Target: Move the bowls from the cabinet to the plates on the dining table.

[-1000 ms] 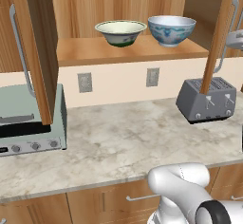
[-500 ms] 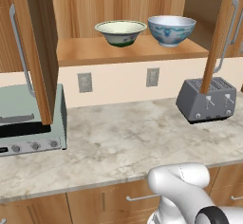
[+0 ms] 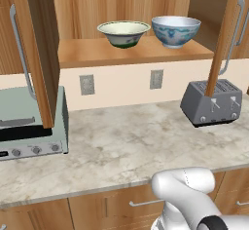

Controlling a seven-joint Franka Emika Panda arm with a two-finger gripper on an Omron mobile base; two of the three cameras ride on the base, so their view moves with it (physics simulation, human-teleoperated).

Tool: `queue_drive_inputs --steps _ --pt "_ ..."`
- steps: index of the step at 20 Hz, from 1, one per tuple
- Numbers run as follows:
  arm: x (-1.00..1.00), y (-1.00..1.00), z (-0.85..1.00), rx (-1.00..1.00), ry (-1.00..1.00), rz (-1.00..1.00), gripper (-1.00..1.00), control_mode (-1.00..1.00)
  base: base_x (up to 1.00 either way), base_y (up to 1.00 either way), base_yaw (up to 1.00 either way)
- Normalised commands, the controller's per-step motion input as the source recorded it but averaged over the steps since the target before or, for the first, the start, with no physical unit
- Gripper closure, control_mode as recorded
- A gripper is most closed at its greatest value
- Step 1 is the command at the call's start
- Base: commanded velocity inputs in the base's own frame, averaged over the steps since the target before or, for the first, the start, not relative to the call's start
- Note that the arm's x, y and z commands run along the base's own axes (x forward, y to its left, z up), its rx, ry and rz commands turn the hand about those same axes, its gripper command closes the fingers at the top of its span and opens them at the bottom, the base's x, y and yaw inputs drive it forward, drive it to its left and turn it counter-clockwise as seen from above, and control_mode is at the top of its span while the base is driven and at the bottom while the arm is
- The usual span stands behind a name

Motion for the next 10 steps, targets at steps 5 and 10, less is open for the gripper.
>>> queue_drive_inputs --steps 5,10 --pt "-0.42 0.76 0.01 -0.09 0.05 0.0 -1.0 -1.0 0.0 0.0 0.0" --pt "-0.1 0.71 0.0 -0.09 0.06 0.0 -1.0 -1.0 0.0 0.0 0.0"
